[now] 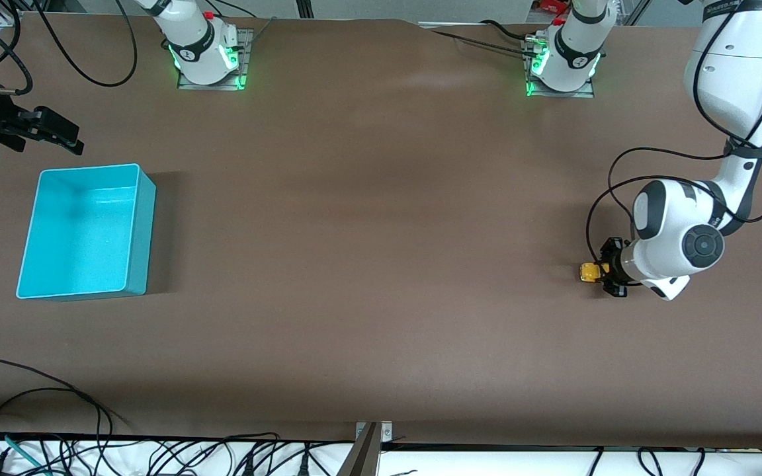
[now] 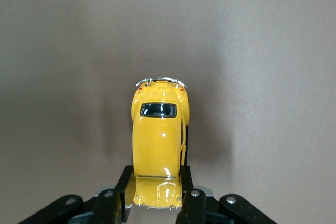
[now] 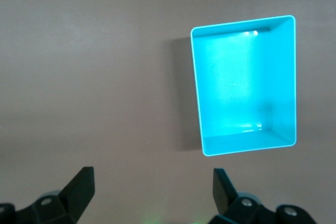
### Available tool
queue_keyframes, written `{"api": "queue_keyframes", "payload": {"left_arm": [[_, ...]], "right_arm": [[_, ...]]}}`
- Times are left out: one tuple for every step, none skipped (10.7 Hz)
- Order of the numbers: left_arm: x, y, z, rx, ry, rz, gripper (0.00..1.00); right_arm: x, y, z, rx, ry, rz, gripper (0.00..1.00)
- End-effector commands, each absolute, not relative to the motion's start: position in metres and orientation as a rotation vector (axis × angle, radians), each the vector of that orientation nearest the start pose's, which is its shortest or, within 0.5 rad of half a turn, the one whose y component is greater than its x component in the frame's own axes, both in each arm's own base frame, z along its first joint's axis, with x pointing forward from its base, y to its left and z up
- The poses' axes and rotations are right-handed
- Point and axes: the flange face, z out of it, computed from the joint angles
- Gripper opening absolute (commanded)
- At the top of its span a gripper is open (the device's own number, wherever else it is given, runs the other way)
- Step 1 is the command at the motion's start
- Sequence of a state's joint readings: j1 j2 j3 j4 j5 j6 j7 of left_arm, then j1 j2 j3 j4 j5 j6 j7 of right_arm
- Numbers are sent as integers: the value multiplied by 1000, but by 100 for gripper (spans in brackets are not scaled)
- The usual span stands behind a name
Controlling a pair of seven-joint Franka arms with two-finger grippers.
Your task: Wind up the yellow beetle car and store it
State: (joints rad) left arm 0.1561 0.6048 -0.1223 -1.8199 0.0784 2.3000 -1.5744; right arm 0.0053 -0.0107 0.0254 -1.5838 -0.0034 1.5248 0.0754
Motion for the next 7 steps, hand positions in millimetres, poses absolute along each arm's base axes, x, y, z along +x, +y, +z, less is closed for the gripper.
{"api": "queue_keyframes", "payload": {"left_arm": [[635, 58, 161, -2191, -2113, 178, 0], [634, 68, 160, -2198, -2107, 180, 0], [633, 76, 159, -2199, -2107, 183, 0], [631, 80, 154, -2190, -2112, 195, 0], [635, 91, 156, -2182, -2109, 168, 0], [636, 93, 156, -2182, -2106, 158, 0], [636, 95, 157, -2178, -2112, 157, 0]], "right_arm": [[545, 14, 625, -3127, 71, 78, 100], [545, 13, 625, -3136, 55, 82, 100], [545, 17, 625, -3135, 57, 82, 100], [545, 20, 626, -3135, 57, 80, 100], [544, 19, 626, -3137, 60, 77, 100], [542, 16, 627, -3140, 62, 92, 100], [540, 15, 625, -3139, 62, 125, 100]]}}
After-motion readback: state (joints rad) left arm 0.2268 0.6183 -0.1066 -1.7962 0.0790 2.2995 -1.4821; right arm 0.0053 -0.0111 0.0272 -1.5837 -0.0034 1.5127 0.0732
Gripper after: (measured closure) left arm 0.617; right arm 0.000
